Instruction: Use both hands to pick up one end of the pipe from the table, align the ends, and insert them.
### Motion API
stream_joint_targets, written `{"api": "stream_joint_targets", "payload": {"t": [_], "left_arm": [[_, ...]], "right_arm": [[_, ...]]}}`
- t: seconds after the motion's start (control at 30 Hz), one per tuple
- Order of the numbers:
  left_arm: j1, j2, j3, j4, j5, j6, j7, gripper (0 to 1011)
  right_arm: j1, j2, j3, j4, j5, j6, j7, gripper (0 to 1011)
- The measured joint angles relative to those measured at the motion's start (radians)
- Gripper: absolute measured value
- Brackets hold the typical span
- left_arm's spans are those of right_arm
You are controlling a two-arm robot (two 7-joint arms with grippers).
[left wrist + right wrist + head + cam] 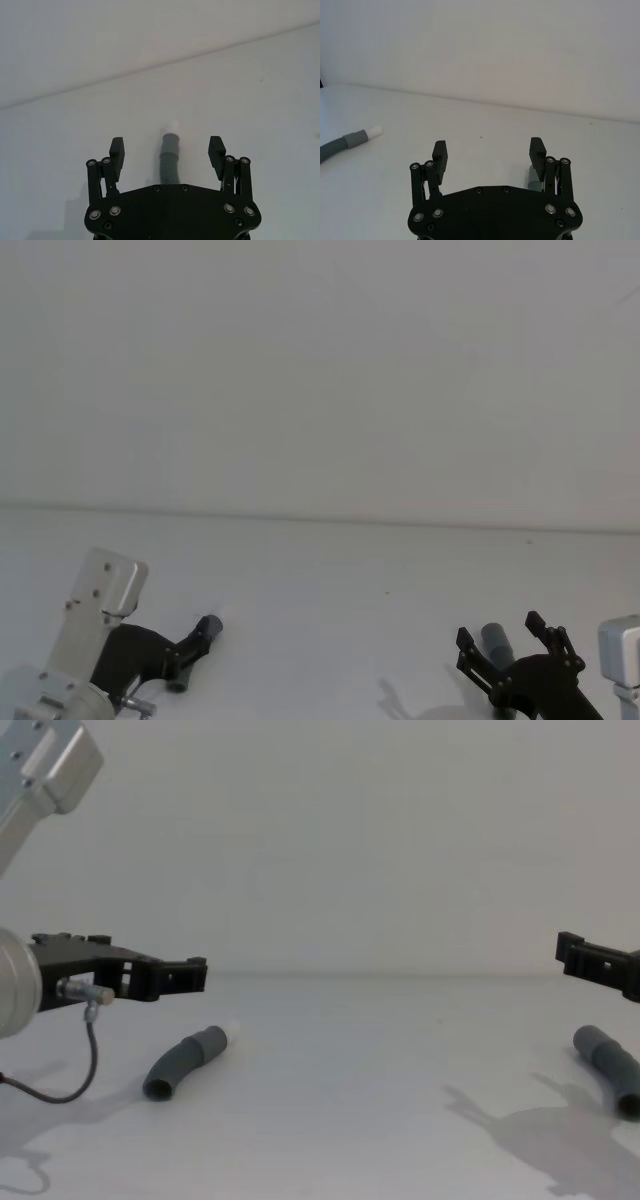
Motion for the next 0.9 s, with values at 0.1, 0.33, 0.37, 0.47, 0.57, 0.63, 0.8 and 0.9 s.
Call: {"api": "stream_joint_targets", "payload": {"t": [0.1, 0.33, 0.37, 0.47, 0.57, 0.63, 0.8, 0.9], "left_arm": [[-0.001, 0.007, -0.009, -0.006, -0.006, 0.025, -0.002, 1001], [-0.011, 0.011, -0.024, -0.005, -0.022, 0.067, -0.022, 1001], [-0.012, 0.011, -0.025, -0.004, -0.024, 0.071, -0.024, 1001], [-0.019, 0.01, -0.029, 0.008, -0.032, 0.086, -0.035, 1001], [-0.027, 0.007, -0.031, 0.021, -0.04, 0.098, -0.048, 1001], [-0.033, 0.005, -0.032, 0.031, -0.044, 0.106, -0.055, 1001], [-0.046, -0.001, -0.034, 0.055, -0.05, 0.123, -0.067, 1001], [-0.055, -0.003, -0.034, 0.069, -0.053, 0.136, -0.075, 1001]], "right_arm": [[0.0, 0.0, 0.0, 0.0, 0.0, 0.0, 0.0, 1000], [0.0, 0.0, 0.0, 0.0, 0.0, 0.0, 0.0, 1000], [0.0, 0.0, 0.0, 0.0, 0.0, 0.0, 0.0, 1000], [0.0, 0.0, 0.0, 0.0, 0.0, 0.0, 0.0, 1000], [0.0, 0.0, 0.0, 0.0, 0.0, 0.0, 0.0, 1000], [0.0, 0.0, 0.0, 0.0, 0.0, 0.0, 0.0, 1000], [0.0, 0.0, 0.0, 0.0, 0.0, 0.0, 0.0, 1000], [0.0, 0.0, 0.0, 0.0, 0.0, 0.0, 0.0, 1000]]}}
